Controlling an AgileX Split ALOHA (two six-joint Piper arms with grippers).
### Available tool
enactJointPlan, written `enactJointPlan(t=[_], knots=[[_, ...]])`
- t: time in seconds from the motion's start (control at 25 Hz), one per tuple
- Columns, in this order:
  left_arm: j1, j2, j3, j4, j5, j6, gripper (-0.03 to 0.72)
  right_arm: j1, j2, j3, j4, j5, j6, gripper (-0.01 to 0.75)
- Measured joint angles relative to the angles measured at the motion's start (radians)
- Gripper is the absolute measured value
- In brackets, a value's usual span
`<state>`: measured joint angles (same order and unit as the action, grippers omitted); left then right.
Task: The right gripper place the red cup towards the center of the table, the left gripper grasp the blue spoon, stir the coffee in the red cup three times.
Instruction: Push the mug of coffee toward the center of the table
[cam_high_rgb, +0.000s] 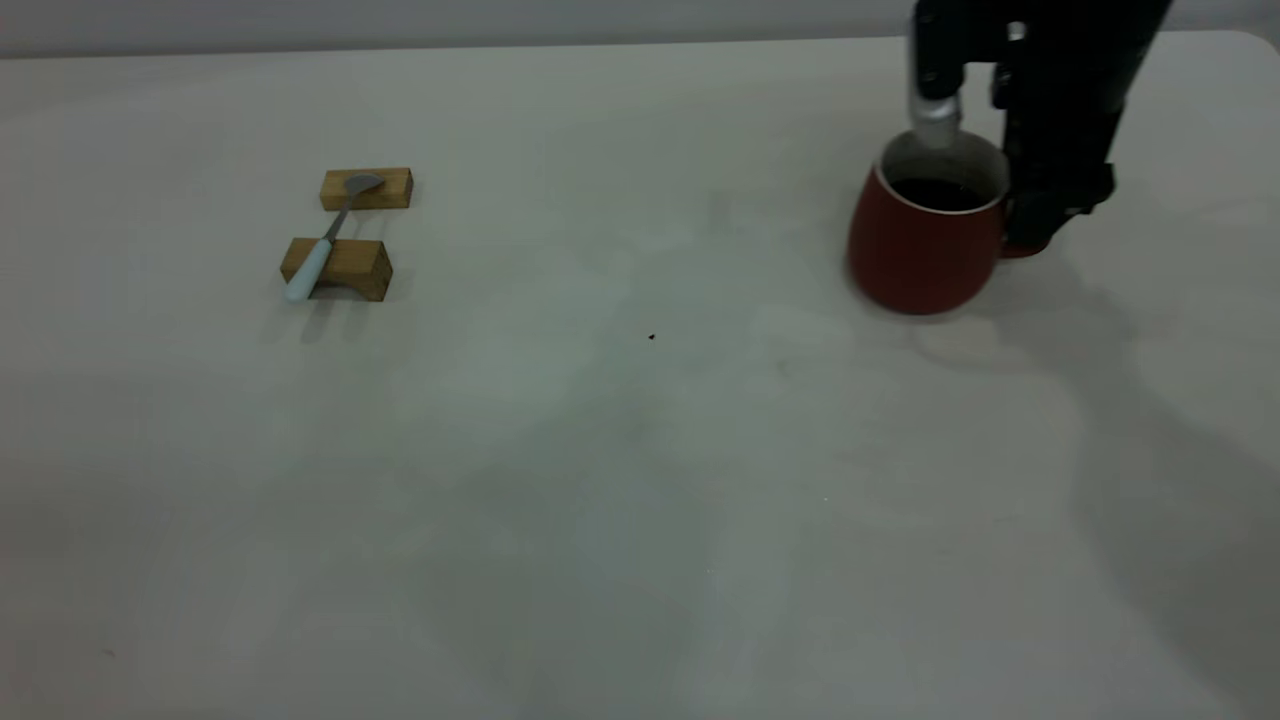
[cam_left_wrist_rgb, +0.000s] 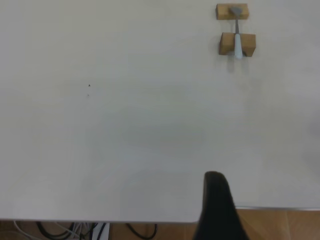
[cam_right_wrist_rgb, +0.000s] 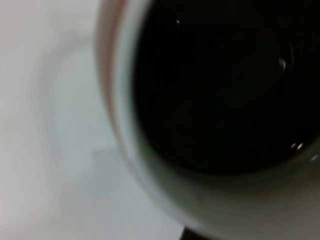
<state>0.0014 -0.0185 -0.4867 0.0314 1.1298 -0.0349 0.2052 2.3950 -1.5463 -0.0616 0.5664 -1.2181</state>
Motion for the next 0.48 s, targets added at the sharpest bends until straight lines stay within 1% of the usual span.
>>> enactJointPlan(t=[0.24, 0.48], knots=[[0.000, 0.000, 0.000, 0.000, 0.000, 0.000, 0.577, 0.059, 0.001, 0.000, 0.054, 0.000, -0.003, 0.585], [0.000, 0.000, 0.000, 0.000, 0.000, 0.000, 0.577, 0.104, 0.001, 0.000, 0.151, -0.019, -0.003, 0.579]])
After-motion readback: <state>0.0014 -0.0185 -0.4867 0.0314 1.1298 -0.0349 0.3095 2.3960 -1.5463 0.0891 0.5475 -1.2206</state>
